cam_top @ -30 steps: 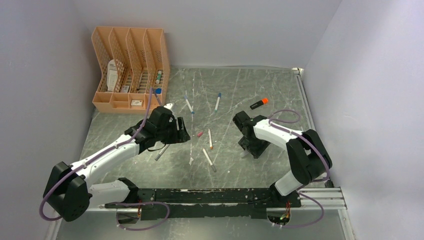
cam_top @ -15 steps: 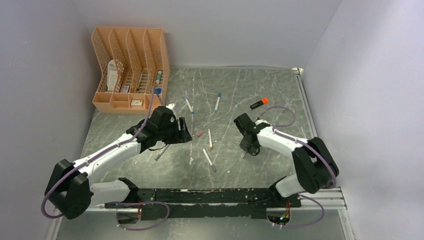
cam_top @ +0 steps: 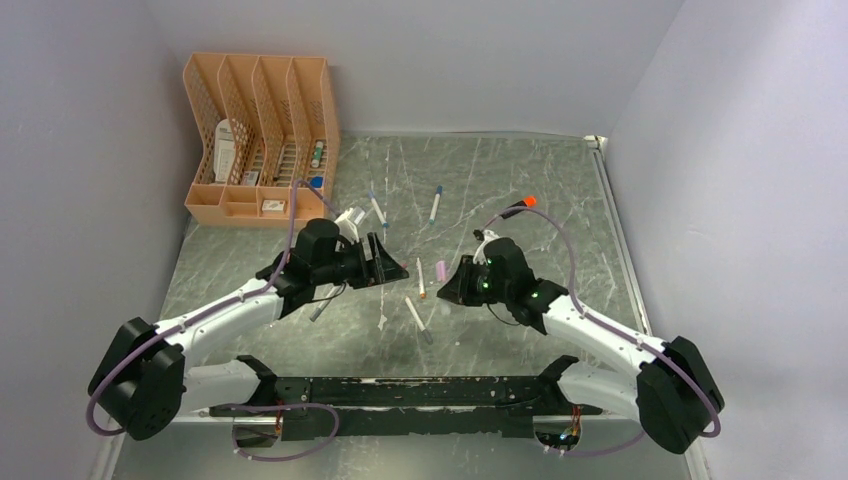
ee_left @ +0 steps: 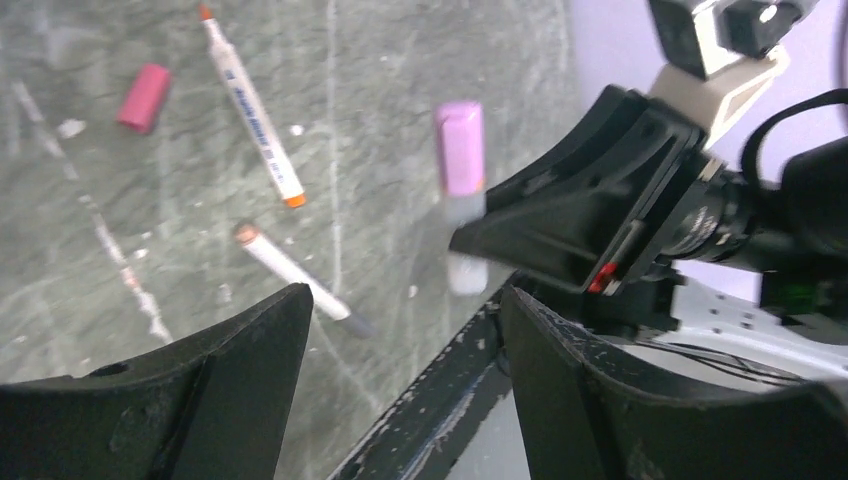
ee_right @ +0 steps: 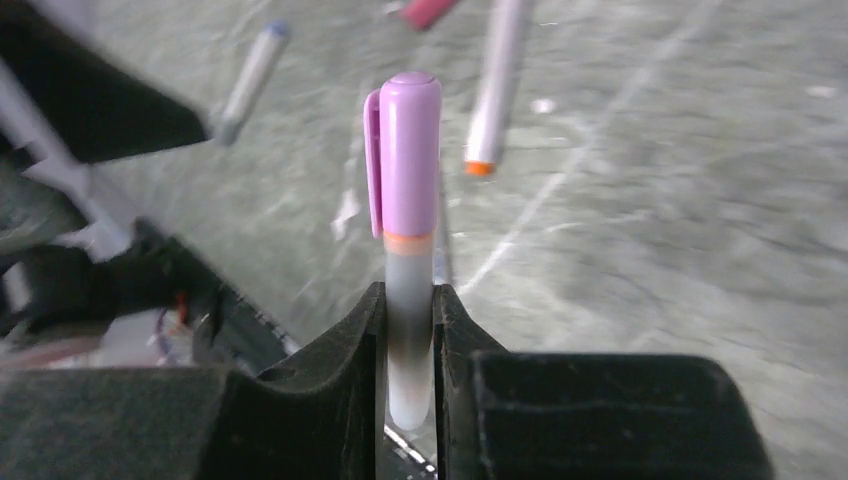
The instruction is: Open the pen caps
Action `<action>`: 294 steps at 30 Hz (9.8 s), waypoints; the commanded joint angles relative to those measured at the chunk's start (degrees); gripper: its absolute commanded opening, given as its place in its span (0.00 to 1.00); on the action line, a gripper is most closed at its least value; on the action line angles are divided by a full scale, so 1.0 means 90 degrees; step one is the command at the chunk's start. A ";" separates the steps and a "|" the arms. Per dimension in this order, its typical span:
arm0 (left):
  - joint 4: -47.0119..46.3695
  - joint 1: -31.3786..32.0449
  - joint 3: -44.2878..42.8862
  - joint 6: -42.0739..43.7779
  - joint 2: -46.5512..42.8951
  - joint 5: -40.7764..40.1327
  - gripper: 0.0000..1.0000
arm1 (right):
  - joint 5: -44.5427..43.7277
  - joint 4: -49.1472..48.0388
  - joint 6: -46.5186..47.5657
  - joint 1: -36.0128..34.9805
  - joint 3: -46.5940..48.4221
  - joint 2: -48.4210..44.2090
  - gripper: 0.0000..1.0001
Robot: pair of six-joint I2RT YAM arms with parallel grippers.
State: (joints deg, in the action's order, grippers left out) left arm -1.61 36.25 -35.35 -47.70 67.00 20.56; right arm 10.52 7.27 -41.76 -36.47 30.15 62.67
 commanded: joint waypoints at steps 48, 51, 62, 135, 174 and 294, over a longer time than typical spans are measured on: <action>-0.4529 0.0133 0.0849 -0.1616 -0.0319 0.1778 0.54 | 0.3491 -0.7781 -0.2808 -0.0298 -0.1396 0.0736 0.00; -0.4544 0.0156 0.0824 -0.1554 -0.0343 0.1809 0.42 | 0.3499 -0.7977 -0.2892 -0.0297 -0.1469 0.0787 0.00; -0.3557 0.0368 0.0298 -0.0905 -0.0469 0.1632 0.16 | 0.3523 -0.7133 -0.2445 -0.0294 -0.1098 0.0610 0.19; 0.2067 -0.0858 -0.2237 0.1831 0.2024 -0.1026 0.08 | 0.0639 0.0789 0.1518 0.0491 0.1622 0.2426 0.00; 0.1943 -0.0190 -0.2768 0.1668 0.3825 -0.2440 0.61 | 0.0218 0.1383 0.2137 0.0884 0.2715 0.3319 0.52; -0.0784 0.0155 0.0023 0.0725 -0.1036 0.1385 0.80 | -0.0611 -0.0648 -0.1852 -0.0486 0.2149 0.0794 0.00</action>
State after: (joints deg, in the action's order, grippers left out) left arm -5.23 36.67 -35.48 -40.88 57.08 32.23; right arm 3.51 3.31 -57.87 -41.69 50.41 70.85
